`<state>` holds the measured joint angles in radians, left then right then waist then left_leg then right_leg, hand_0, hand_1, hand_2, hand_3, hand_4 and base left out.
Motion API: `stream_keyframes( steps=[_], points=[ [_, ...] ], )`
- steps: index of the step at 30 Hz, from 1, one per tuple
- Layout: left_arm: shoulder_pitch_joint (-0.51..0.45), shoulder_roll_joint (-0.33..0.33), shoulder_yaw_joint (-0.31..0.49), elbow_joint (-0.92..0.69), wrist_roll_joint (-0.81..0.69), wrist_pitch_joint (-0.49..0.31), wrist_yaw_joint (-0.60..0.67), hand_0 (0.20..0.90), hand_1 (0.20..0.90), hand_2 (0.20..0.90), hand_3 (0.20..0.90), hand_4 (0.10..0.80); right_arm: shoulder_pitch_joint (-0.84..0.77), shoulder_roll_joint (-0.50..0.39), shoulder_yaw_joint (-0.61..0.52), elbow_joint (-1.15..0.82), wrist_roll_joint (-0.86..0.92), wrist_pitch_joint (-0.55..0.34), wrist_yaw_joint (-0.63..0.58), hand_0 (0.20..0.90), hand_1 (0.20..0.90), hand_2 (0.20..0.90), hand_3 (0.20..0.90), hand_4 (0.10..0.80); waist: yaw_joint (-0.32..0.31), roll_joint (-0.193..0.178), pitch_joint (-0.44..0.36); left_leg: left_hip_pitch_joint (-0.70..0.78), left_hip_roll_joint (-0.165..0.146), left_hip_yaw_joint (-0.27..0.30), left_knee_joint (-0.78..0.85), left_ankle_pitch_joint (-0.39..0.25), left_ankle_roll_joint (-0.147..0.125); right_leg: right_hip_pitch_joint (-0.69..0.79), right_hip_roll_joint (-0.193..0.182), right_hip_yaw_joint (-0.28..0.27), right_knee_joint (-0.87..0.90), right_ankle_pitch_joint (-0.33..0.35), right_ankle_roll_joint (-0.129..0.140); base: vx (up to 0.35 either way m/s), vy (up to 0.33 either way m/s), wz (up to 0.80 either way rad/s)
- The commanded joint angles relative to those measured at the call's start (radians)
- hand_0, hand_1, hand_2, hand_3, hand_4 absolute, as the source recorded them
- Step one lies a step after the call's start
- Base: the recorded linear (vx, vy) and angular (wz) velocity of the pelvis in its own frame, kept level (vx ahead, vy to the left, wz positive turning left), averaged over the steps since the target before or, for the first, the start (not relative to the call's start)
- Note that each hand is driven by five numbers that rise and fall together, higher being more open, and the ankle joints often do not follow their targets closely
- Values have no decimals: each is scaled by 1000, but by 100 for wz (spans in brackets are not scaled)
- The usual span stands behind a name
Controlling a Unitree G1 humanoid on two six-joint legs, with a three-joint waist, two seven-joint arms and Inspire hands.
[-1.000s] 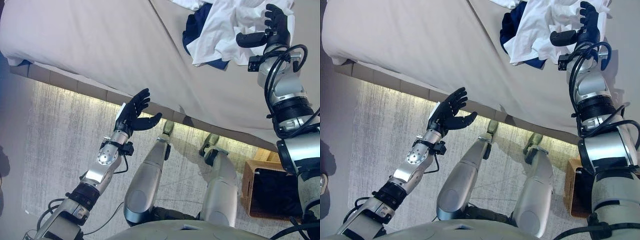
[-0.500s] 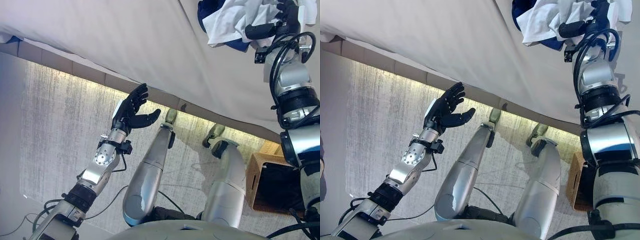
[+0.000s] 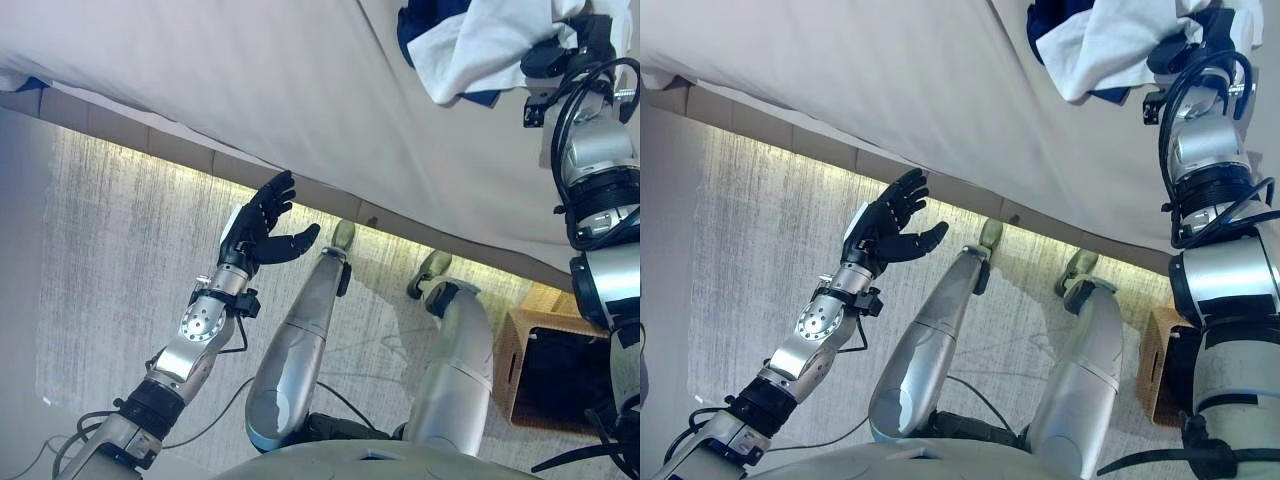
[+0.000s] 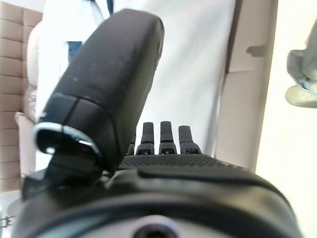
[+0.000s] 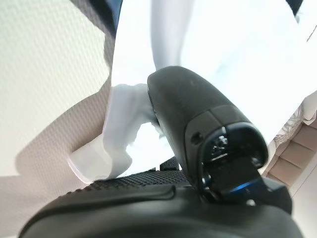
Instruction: Pick up the clothes from the bed and place them into the basket
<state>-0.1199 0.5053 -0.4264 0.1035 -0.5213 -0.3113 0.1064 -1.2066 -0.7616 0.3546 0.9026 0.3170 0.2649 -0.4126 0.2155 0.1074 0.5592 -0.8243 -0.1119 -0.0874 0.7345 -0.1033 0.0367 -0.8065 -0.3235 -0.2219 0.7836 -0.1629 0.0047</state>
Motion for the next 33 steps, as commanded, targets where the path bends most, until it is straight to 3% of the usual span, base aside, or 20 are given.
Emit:
stream_keyframes(
  steps=[1,6,7,12,16,21,28,33],
  points=[
    [22,12,31,-116,-25,-130,-10,900,900,900,900,800,-81,-111,55,-47,13,-82,-15,300,300,300,200,100,13,27,-39,158,49,104,-109,-78,-5,165,84,-47,-1,-74,-21,-7,34,-21],
    [-6,25,30,-109,-37,-122,-6,900,900,900,900,800,-85,-132,49,-34,19,-89,22,300,300,300,200,100,-6,3,-39,284,57,94,-200,-54,-15,287,97,-38,-126,-33,-4,-28,25,-14],
    [-17,28,32,-108,-38,-121,-7,900,900,900,900,800,-94,-139,50,-31,23,-91,29,300,300,300,200,100,-11,-3,-39,303,60,95,-231,-20,-13,307,99,-45,-168,4,-9,-93,39,-5],
    [-48,33,32,-86,-27,-90,-11,900,900,900,900,800,-100,-173,53,-31,60,-116,88,300,300,300,200,100,-33,-41,-46,456,77,109,-298,-17,-21,478,117,-44,-308,35,-1,-23,28,-14],
    [-56,43,2,-14,23,53,1,900,900,900,900,800,-82,-208,53,-49,104,-135,118,300,300,300,200,100,-60,-77,-127,560,109,133,-318,-44,-34,610,119,-37,-407,48,3,68,46,-19],
    [-56,57,0,37,30,123,4,900,900,900,900,800,-16,-231,-3,-109,77,-175,128,300,300,300,200,100,-92,-103,-214,684,135,156,-378,-54,-44,735,121,-18,-504,68,29,87,40,-17],
    [-38,35,8,86,51,184,-25,900,900,900,900,800,31,-297,-29,-170,29,-163,100,300,300,300,200,100,-140,-131,-346,796,152,183,-505,-20,-56,815,153,13,-619,111,51,35,21,-20],
    [-21,14,-2,148,44,183,-39,900,900,900,900,800,-8,-359,-9,-158,43,-162,83,300,300,300,200,100,-158,-147,-407,850,151,179,-565,-11,-60,850,191,36,-658,113,48,-5,19,-10]
  ],
)
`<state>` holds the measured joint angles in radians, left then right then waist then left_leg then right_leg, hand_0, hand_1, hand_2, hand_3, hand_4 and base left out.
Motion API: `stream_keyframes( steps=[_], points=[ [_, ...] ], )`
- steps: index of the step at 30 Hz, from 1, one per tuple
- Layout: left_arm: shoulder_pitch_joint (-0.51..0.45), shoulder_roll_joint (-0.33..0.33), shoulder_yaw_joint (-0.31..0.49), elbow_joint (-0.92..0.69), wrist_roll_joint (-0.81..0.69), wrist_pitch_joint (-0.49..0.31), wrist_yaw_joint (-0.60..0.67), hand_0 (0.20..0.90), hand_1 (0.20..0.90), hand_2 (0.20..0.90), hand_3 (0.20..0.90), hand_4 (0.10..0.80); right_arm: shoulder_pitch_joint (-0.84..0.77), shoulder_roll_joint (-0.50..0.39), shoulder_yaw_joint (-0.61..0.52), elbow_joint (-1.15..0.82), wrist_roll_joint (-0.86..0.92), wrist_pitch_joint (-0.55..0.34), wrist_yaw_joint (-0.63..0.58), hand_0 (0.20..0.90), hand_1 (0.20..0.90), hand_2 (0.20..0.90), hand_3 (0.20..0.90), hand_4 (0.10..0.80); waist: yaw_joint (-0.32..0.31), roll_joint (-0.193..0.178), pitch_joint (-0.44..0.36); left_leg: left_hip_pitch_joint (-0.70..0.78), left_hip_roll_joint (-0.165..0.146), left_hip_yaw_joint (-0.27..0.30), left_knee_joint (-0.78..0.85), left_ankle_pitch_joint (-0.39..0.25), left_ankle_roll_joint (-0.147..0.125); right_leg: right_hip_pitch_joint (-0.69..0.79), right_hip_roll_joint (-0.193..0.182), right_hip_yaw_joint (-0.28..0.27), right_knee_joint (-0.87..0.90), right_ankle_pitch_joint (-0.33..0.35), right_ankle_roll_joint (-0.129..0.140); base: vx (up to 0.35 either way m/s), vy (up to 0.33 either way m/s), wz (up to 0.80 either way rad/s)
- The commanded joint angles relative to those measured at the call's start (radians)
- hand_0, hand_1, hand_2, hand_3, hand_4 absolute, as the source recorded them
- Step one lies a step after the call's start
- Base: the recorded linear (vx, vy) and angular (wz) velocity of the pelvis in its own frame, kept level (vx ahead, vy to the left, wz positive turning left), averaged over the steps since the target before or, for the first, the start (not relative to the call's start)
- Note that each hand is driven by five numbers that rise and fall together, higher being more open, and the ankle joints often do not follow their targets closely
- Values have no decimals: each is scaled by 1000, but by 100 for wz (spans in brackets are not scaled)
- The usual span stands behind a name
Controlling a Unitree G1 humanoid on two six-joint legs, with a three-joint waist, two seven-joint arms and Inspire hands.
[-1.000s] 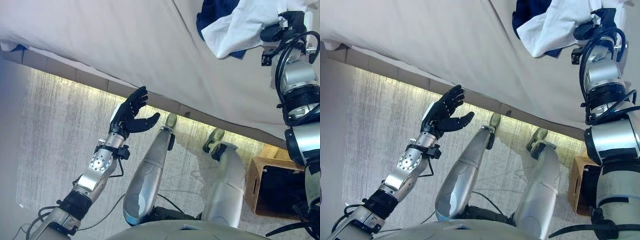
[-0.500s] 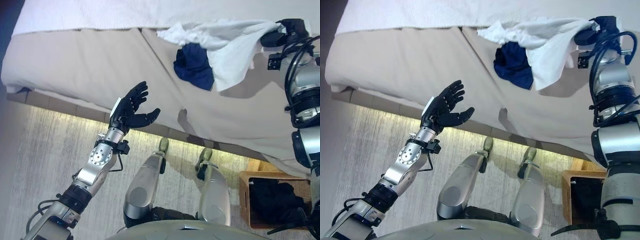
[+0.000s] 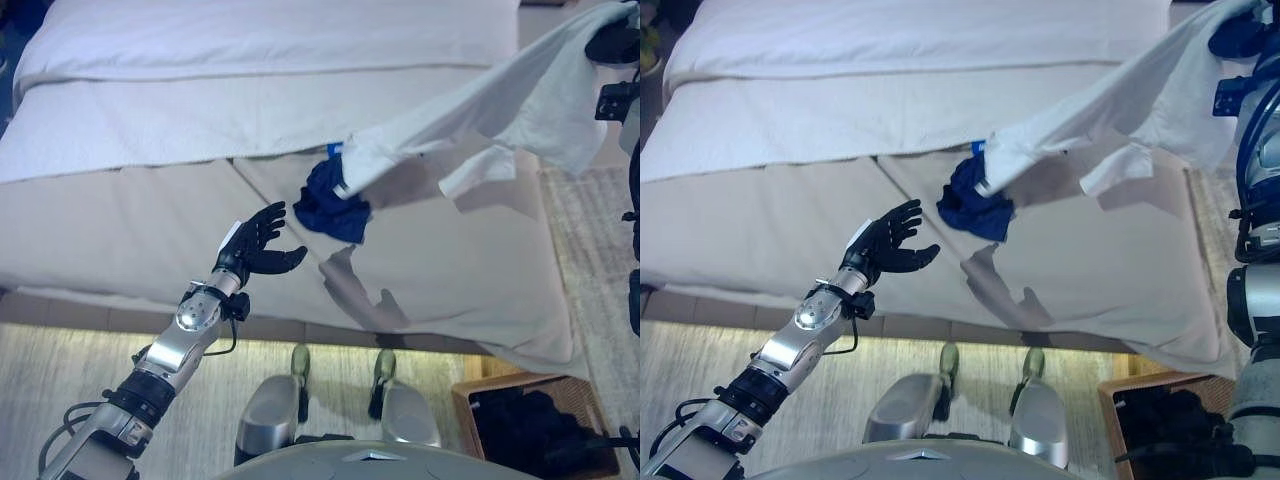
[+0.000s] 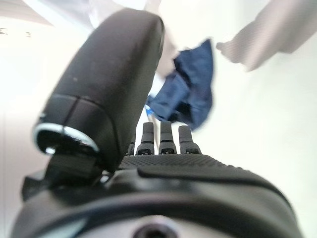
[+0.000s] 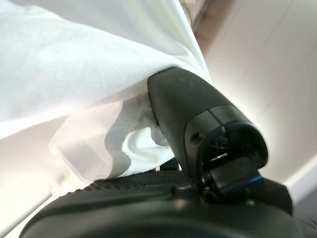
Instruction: Pick up the clothes from the bed and place them into the basket
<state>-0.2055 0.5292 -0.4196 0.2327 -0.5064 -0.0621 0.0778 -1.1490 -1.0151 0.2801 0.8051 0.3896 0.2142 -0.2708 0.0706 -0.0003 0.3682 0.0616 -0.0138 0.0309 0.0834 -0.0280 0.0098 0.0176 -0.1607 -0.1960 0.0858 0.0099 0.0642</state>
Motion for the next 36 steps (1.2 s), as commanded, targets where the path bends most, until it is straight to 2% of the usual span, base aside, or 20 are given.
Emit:
stream_keyframes(
  steps=[1,4,7,10,11,13,15,16,18,19,21,22,23,31,36],
  points=[
    [69,-13,-9,34,28,-71,-12,900,900,900,900,800,-81,-121,72,-59,-21,-109,-59,300,300,300,200,100,-16,-44,-224,-29,50,56,83,-89,-34,32,34,15,33,-60,-13,-6,14,-11],
    [82,-20,-6,61,28,-101,-13,900,900,900,900,800,-129,-159,93,-51,-15,-110,-55,300,300,300,200,100,-25,-59,-248,-9,42,40,73,-95,-36,50,53,49,9,-56,-17,-4,28,-25],
    [90,-26,1,61,38,-116,-10,900,900,900,900,800,-159,-178,111,-43,-2,-121,-50,300,300,300,200,100,-25,-69,-254,-9,20,4,90,-113,-29,52,61,87,2,-52,-21,-8,32,-31],
    [99,-23,22,63,53,-128,15,900,900,900,900,800,-178,-179,128,-55,19,-138,-35,300,300,300,200,100,-27,-72,-253,-10,-31,-80,118,-143,-4,41,71,169,7,-42,-17,8,82,-47],
    [100,-24,27,64,57,-129,14,900,900,900,900,800,-171,-180,122,-65,22,-137,-34,300,300,300,200,100,-28,-70,-252,-9,-34,-76,121,-147,0,39,72,179,5,-37,-14,-8,125,-57],
    [97,-27,39,76,67,-124,-13,900,900,900,900,800,-122,-190,79,-95,-1,-119,-32,300,300,300,200,100,-48,-68,-252,-4,-37,-37,112,-150,5,33,64,185,-22,-3,4,-5,96,-55],
    [95,-24,40,83,75,-124,-18,900,900,900,900,800,-60,-190,35,-123,-15,-110,-42,300,300,300,200,100,-58,-70,-251,7,-40,-26,84,-141,7,25,57,191,-54,42,26,-36,43,-52],
    [95,-23,44,86,91,-129,-11,900,900,900,900,800,-5,-187,-6,-136,-17,-106,-44,300,300,300,200,100,-71,-65,-248,22,-35,-7,45,-129,9,-5,51,175,-70,81,48,-71,32,-47],
    [96,-9,53,75,93,-127,16,900,900,900,900,800,46,-180,-50,-149,-10,-106,-37,300,300,300,200,100,-73,-58,-240,35,-24,23,9,-113,15,-41,47,136,-33,88,61,-135,20,-55],
    [96,3,68,64,88,-126,43,900,900,900,900,800,65,-172,-65,-149,3,-99,-33,300,300,300,200,100,-70,-50,-235,30,-10,54,-7,-97,21,-54,49,93,41,75,62,-210,7,-76],
    [93,16,91,48,84,-111,64,900,900,900,900,800,96,-170,-86,-152,28,-99,-32,300,300,300,200,100,-63,-42,-238,15,2,79,-10,-81,26,-50,61,69,73,21,45,-170,-41,-83],
    [87,27,103,43,71,-100,70,900,900,900,900,800,129,-168,-108,-143,46,-117,-30,300,300,300,200,100,-53,-50,-246,-4,1,90,-4,-77,22,-22,60,48,24,9,33,-103,-111,-84],
    [89,24,108,53,62,-106,78,900,900,900,900,800,166,-164,-127,-145,55,-132,-31,300,300,300,200,100,-52,-52,-250,-9,6,94,-9,-71,11,-11,56,34,-14,20,34,-69,-117,-84],
    [87,-26,99,93,73,-115,80,900,900,900,900,800,328,-141,-241,-104,50,-146,-54,300,300,300,200,100,-83,-46,-261,32,12,103,-117,-33,-9,18,94,68,-112,32,14,12,-59,-26],
    [113,-29,105,93,78,-116,69,900,900,900,900,800,422,-92,-311,-123,153,-182,-56,300,300,300,200,100,-105,-33,-261,48,19,130,-118,-37,-13,31,105,84,-124,29,7,41,-76,-7]
  ],
)
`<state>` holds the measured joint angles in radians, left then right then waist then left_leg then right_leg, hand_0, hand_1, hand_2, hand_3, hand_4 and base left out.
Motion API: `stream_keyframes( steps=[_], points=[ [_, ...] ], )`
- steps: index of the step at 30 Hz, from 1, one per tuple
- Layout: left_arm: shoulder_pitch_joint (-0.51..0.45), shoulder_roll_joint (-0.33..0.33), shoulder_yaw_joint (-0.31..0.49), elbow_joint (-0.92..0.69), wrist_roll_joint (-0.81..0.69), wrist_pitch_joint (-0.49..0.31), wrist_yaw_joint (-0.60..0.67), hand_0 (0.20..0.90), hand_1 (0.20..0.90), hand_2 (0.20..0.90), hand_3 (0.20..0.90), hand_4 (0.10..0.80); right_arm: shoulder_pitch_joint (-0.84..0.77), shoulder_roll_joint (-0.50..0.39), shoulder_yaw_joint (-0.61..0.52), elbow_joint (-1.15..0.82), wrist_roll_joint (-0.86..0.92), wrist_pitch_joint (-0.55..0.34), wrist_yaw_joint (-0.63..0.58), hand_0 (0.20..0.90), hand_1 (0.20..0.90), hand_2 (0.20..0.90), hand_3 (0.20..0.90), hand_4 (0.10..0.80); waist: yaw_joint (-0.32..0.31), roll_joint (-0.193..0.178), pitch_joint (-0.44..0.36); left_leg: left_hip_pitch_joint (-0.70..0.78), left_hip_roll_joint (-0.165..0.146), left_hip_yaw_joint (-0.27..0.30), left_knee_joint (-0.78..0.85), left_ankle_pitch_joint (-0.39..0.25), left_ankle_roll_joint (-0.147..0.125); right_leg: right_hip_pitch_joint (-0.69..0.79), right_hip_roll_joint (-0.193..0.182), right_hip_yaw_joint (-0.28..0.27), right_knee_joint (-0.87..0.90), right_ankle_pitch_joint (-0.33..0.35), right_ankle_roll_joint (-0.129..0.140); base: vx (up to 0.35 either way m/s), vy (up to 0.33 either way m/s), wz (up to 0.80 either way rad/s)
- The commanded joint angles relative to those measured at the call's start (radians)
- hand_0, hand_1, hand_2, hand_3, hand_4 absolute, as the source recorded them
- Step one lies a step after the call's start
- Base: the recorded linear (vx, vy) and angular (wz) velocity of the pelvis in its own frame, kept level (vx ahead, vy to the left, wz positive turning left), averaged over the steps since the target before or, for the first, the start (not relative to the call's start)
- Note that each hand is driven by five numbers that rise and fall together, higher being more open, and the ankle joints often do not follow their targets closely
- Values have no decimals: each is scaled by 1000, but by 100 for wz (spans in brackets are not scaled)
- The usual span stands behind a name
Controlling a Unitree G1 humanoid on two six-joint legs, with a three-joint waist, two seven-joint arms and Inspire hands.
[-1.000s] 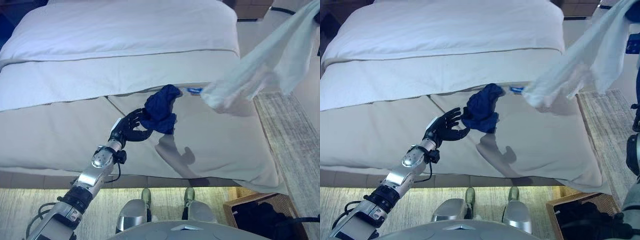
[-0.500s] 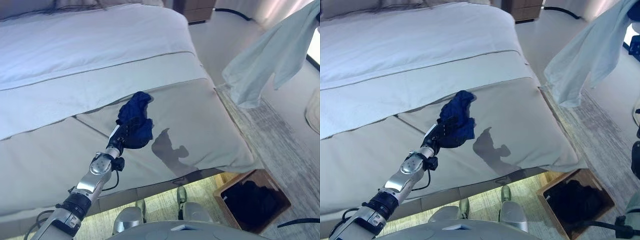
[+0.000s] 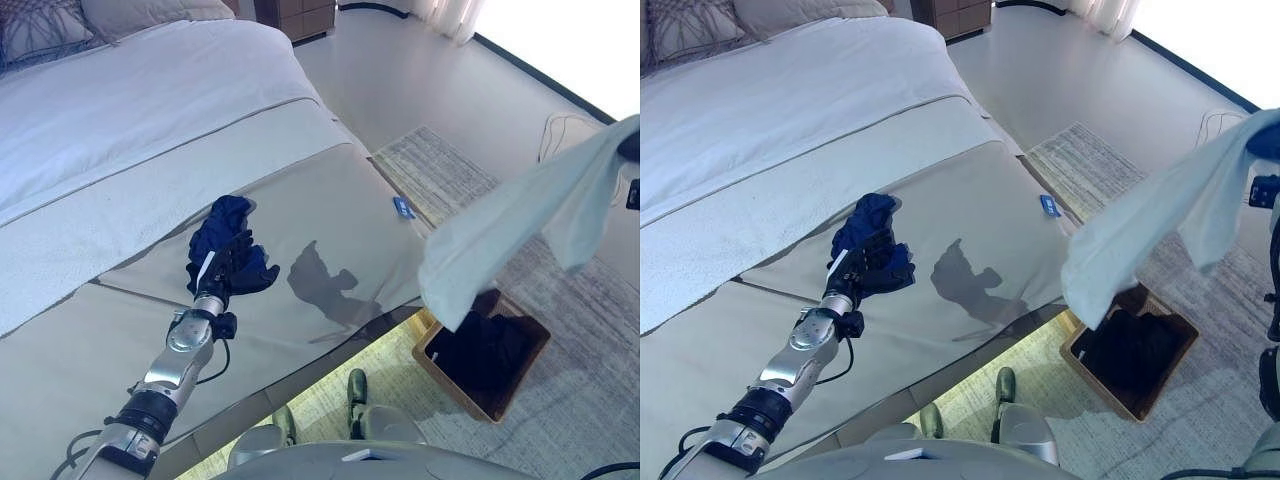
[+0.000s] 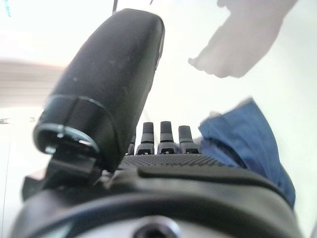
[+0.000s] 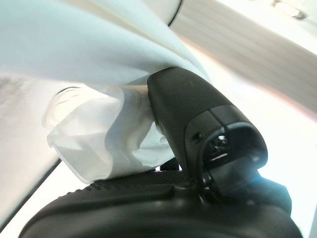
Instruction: Pick up the clothes from the bed and place them into the basket
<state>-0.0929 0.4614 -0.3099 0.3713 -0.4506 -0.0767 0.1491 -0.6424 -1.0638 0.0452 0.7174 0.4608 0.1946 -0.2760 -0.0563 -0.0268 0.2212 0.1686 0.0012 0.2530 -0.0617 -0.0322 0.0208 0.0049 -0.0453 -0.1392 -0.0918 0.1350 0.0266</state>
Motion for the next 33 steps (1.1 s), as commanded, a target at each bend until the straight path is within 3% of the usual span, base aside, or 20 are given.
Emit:
stream_keyframes(
  steps=[1,7,17,24,33],
  points=[
    [0,39,-5,-44,22,-101,-3,900,900,900,900,800,-64,-24,-94,-59,99,-172,-50,300,300,300,200,100,18,-4,-112,-60,5,-90,30,-33,-25,41,-10,29,54,-97,44,12,-76,-9],
    [10,28,9,-49,35,-102,-25,900,900,900,900,800,51,67,-183,-136,112,-227,-51,300,300,300,200,100,-7,20,-92,-60,11,-65,38,-40,-29,33,-7,43,47,-94,45,0,-79,-8],
    [3,33,-6,-78,42,-79,-41,900,900,900,900,800,187,176,-252,-192,104,-233,-78,300,300,300,200,100,-59,78,-48,-70,20,-27,33,-36,-36,2,-3,66,39,-84,49,0,-62,-9],
    [-12,25,-18,-103,38,-73,-39,900,900,900,900,800,245,181,-294,-189,109,-250,-107,300,300,300,200,100,-98,127,-17,-73,23,8,13,-26,-42,-20,-1,78,30,-80,52,-38,-10,-9],
    [-3,32,-29,-115,34,-54,-52,900,900,900,900,800,337,137,-378,-173,107,-268,-122,300,300,300,200,100,-131,132,-38,-54,35,41,10,-34,-48,-9,9,89,24,-84,53,18,-18,-6]
  ],
)
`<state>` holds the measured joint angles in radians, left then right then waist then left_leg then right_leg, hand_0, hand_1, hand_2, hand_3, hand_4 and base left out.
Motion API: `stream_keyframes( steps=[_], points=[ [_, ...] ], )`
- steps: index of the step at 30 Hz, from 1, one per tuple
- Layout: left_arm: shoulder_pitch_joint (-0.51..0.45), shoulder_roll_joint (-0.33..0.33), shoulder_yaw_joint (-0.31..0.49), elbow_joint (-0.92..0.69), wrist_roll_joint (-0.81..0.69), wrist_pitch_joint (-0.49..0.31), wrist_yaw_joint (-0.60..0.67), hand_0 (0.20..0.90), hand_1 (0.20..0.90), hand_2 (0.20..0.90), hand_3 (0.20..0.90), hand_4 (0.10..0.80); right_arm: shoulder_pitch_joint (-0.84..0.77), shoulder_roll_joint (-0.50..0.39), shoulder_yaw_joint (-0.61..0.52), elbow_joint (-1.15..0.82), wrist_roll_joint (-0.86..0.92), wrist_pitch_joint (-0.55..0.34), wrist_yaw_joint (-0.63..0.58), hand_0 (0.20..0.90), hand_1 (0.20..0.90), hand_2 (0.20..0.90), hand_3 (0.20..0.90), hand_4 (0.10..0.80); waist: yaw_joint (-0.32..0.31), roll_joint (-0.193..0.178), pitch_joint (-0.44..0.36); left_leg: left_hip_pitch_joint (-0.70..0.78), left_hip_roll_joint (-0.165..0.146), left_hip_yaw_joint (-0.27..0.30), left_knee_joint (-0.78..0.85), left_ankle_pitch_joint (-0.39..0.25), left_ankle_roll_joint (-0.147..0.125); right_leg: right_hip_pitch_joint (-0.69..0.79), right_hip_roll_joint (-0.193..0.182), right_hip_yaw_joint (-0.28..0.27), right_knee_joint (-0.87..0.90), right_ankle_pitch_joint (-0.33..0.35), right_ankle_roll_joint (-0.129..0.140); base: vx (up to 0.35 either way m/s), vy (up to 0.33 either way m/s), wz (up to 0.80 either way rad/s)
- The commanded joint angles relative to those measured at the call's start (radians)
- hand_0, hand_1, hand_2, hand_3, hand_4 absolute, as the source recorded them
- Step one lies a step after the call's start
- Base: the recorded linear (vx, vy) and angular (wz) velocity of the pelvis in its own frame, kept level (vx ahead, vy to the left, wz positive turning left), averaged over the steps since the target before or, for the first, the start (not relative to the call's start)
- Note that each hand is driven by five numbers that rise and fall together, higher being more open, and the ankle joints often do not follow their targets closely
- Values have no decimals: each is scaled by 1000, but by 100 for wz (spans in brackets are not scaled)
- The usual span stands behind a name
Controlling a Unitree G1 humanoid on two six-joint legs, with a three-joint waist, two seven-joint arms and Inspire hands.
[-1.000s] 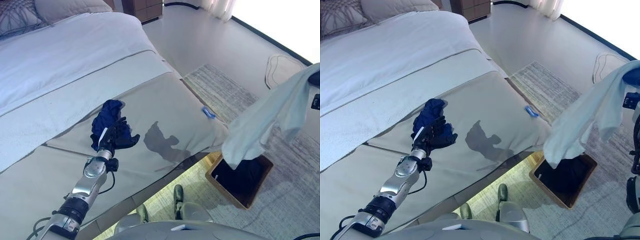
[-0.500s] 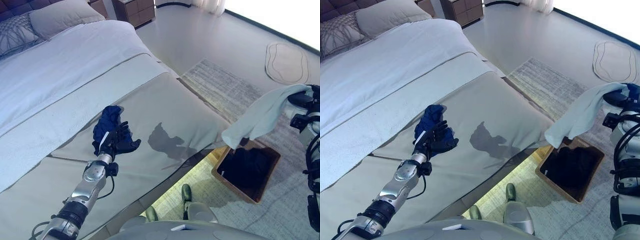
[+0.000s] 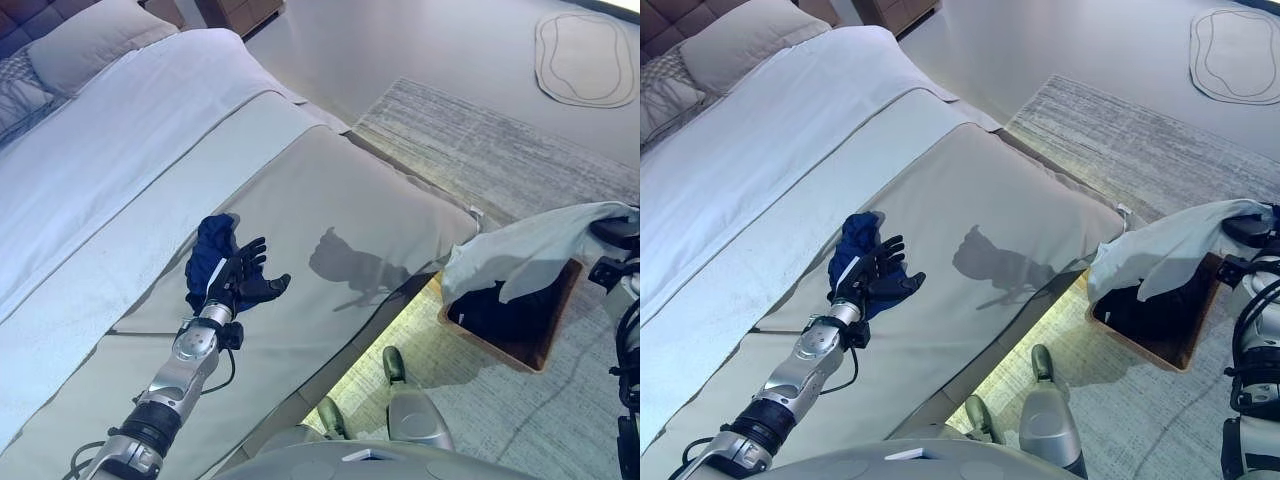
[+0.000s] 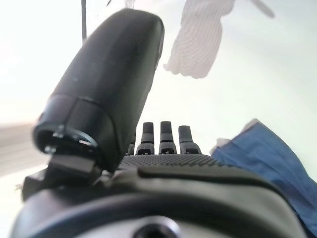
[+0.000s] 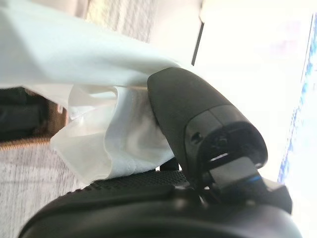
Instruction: Pick up the clothes from the bed and place them into the basket
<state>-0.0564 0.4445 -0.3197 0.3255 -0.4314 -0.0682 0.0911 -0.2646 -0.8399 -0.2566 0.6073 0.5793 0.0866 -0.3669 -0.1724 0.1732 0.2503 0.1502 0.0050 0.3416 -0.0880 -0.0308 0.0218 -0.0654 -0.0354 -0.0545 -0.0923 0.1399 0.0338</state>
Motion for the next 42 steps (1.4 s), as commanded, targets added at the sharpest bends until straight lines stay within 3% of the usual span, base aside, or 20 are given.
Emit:
stream_keyframes(
  steps=[1,11,28,29,30,31,32,42],
  points=[
    [-40,50,-19,-70,16,-60,6,900,900,900,900,800,-33,-91,-83,-60,-16,-162,-33,300,300,300,200,100,-16,-70,-69,-36,32,-46,39,-37,-49,62,1,6,26,-89,46,-8,-19,-11],
    [-33,55,-29,-56,16,-67,2,900,900,900,900,800,26,-115,-134,-51,-5,-168,-6,300,300,300,200,100,-31,-81,-80,-38,38,-36,49,-44,-48,58,11,28,29,-89,47,-8,-6,-5],
    [-49,31,-20,-46,29,-61,3,900,900,900,900,800,-11,-5,19,19,-102,-81,90,300,300,300,200,100,-7,-69,-70,-44,37,-40,53,-36,-51,61,1,9,21,-83,42,0,-3,-2],
    [-50,30,-20,-43,30,-59,2,900,900,900,900,800,-10,0,32,24,-115,-74,99,333,333,333,238,138,-5,-70,-70,-43,37,-40,53,-36,-51,62,0,9,21,-83,42,37,-13,1],
    [-50,31,-19,-46,31,-56,2,900,900,900,900,800,-9,3,44,28,-117,-69,102,554,554,554,496,396,-4,-71,-70,-43,37,-40,54,-36,-51,62,-1,8,21,-83,42,32,-15,1],
    [-49,32,-18,-47,32,-55,1,900,900,900,900,800,-8,6,50,30,-117,-68,98,860,860,860,853,753,-2,-72,-70,-44,37,-41,54,-36,-50,62,-1,7,22,-82,42,0,0,0],
    [-49,33,-17,-48,33,-58,-2,900,900,900,900,800,-9,10,54,36,-116,-61,92,900,900,900,900,800,0,-73,-68,-45,37,-43,54,-36,-50,60,-1,8,23,-82,42,0,0,0],
    [-60,30,-26,-53,33,-52,6,900,900,900,900,800,-13,40,86,95,-131,-32,100,900,900,900,900,800,9,-77,-66,-45,34,-48,56,-38,-46,62,-2,8,26,-84,42,5,3,4]
  ],
)
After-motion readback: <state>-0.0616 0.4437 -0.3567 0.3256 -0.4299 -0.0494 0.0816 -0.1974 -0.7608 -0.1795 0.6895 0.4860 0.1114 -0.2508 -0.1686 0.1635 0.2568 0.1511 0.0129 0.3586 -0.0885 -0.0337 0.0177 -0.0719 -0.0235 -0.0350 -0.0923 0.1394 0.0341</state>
